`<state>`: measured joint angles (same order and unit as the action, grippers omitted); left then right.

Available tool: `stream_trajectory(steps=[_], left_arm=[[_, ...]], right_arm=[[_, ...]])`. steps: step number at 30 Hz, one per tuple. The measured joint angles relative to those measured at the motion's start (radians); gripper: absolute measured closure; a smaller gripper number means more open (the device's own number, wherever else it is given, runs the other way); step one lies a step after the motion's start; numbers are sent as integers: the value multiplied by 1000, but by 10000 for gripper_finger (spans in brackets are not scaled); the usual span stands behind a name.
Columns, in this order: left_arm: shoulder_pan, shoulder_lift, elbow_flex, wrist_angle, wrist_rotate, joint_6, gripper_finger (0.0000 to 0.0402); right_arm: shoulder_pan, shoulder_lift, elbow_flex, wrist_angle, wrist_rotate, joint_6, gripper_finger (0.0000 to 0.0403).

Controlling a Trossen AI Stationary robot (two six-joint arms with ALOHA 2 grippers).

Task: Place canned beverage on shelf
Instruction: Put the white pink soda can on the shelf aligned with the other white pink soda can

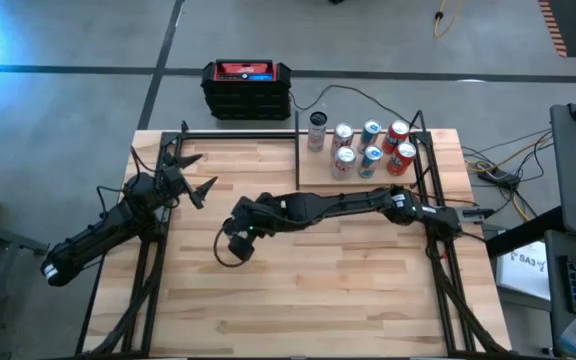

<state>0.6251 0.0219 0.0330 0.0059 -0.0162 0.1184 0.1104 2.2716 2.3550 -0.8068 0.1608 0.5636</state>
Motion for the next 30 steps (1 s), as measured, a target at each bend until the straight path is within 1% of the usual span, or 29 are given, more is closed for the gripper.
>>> stream_trajectory(steps=[4,10,23,25,28,30], left_arm=[[0,0,0,0,0,0,3],[0,0,0,0,0,0,3],[0,0,0,0,0,0,3],[0,0,0,0,0,0,3],[0,0,0,0,0,0,3],[0,0,0,0,0,0,3]], right_arm=[[2,11,0,52,-3,-78,3],[-3,49,0,106,-2,-120,3],[-37,113,-1,157,1,-113,3],[-36,116,-1,153,22,-92,3],[-29,116,-1,156,87,-81,4],[-23,115,-1,163,123,-80,12]])
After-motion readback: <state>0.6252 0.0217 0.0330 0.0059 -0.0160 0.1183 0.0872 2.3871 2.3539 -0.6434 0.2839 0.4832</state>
